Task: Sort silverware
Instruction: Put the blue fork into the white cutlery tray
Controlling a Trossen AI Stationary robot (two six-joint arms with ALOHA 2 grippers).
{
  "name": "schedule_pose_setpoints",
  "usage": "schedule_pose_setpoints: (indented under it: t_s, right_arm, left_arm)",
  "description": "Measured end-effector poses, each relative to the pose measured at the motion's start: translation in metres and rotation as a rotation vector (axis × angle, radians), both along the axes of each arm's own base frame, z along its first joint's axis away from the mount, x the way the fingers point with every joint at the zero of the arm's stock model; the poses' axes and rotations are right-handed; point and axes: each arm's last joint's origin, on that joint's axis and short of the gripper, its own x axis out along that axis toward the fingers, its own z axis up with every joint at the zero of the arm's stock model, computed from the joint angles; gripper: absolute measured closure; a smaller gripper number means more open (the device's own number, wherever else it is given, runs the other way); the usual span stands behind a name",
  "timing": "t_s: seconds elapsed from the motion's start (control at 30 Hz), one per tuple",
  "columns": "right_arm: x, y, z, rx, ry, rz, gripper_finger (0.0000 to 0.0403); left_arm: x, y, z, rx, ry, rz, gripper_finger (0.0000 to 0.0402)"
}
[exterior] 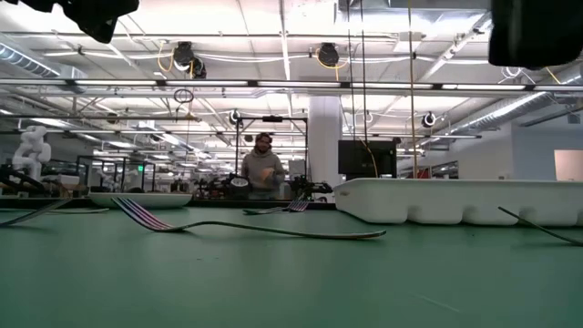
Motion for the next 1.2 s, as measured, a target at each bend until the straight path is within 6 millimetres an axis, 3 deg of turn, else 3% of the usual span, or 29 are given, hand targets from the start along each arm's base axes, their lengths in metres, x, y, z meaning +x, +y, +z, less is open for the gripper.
schedule_pose_setpoints:
  t_s: [0.6, 1.0, 1.2]
  right_arm:
    - [-0.005, 0.015, -0.039, -0.039, 0.246, 0.077, 0.0278]
    - [-0.006, 0.015, -0.072, -0.129, 0.425, 0.077, 0.0273]
    - [-0.006, 0.015, -0.078, -0.152, 0.455, 0.074, 0.0273]
  left_arm:
    - [0.0, 0.0, 0.0, -0.001, 0.001, 0.0, 0.0204]
    - [0.0, 0.0, 0.0, -0.001, 0.001, 0.0, 0.0204]
    - [0.001, -0.001, -0.001, 0.002, 0.006, 0.001, 0.0204]
